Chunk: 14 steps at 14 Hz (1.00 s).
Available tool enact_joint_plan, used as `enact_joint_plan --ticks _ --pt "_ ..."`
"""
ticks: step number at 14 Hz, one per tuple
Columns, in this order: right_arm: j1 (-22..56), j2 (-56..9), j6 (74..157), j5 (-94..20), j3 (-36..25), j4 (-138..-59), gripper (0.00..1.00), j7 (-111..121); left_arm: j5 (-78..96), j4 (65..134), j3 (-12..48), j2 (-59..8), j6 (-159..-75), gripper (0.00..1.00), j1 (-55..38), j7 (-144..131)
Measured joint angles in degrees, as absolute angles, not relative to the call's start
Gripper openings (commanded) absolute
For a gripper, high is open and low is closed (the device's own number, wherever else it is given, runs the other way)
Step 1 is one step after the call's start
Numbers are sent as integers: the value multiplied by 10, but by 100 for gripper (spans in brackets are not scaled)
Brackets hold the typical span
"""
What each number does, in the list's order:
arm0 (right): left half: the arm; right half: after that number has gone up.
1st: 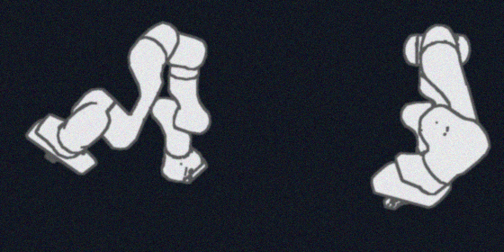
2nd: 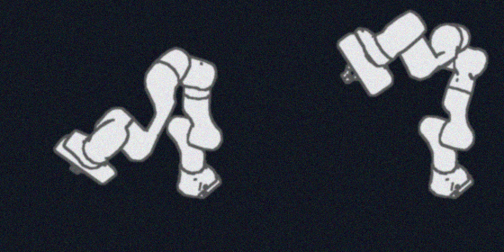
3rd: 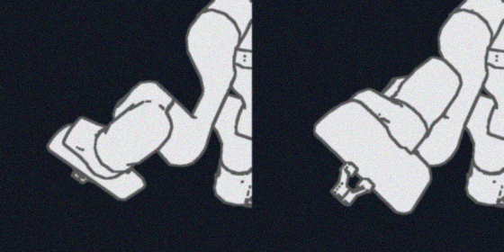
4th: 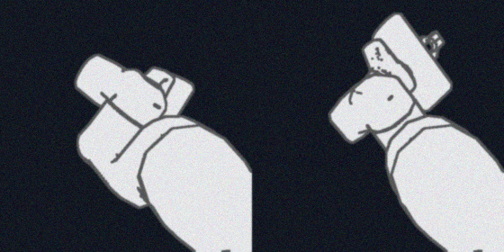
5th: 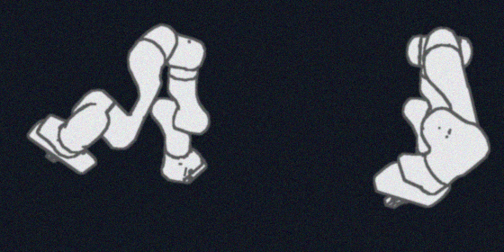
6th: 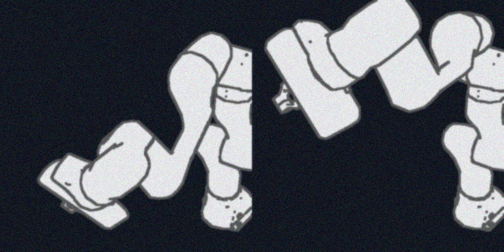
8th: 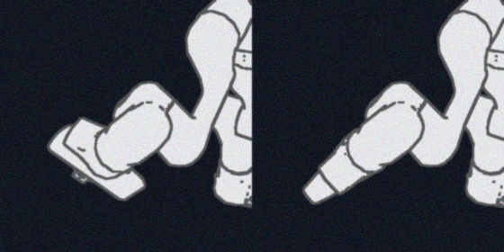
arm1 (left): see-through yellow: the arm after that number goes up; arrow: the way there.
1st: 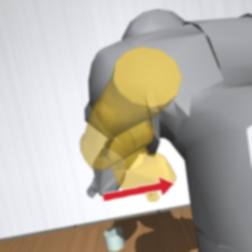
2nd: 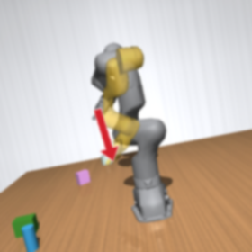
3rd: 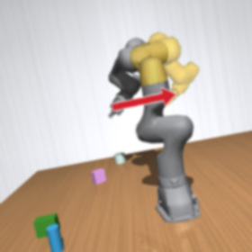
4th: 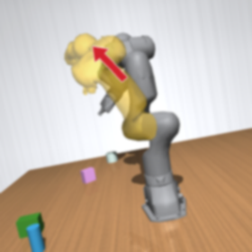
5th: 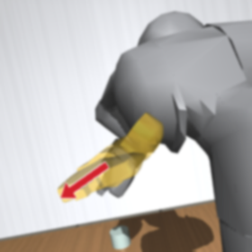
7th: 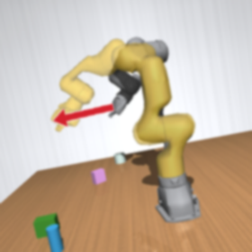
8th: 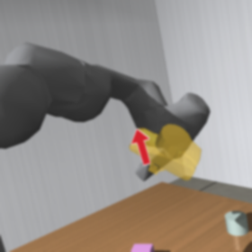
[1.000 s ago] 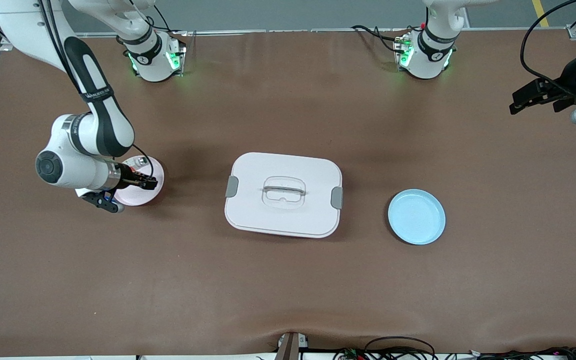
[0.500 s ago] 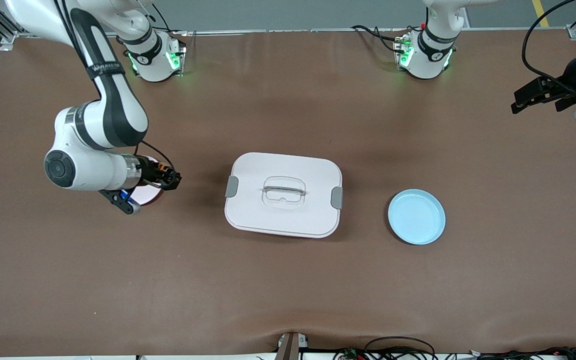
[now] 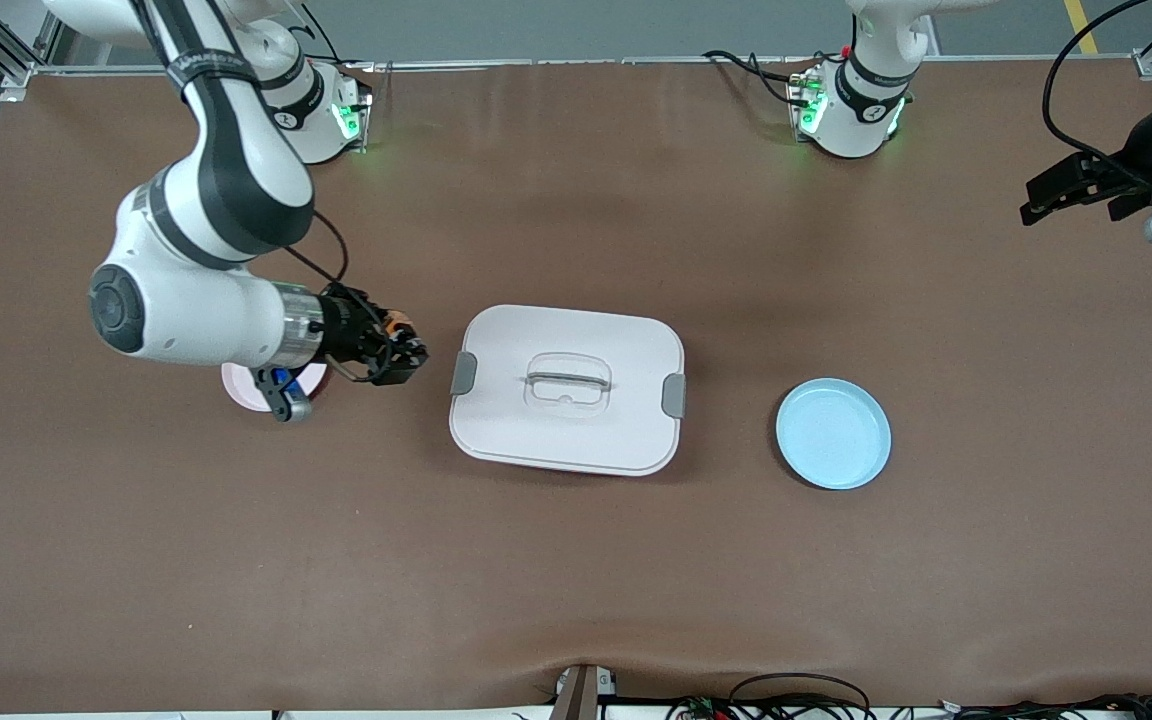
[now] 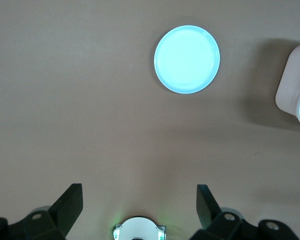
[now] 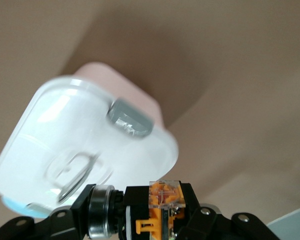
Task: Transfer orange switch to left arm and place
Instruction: 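Lift the switch with the right gripper and carry it over the box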
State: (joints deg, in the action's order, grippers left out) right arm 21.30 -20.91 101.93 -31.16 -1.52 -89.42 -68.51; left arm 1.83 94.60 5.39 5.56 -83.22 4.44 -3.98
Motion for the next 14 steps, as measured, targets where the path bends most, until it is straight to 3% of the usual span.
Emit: enact_joint_plan --ticks 7,14 --pt "268 -278 1029 -366 -15 -778 0 -853 19 946 54 55 -832 100 43 -40" --pt "326 -317 1097 -397 -15 -699 0 -1005 27 946 54 46 -832 100 44 -40"
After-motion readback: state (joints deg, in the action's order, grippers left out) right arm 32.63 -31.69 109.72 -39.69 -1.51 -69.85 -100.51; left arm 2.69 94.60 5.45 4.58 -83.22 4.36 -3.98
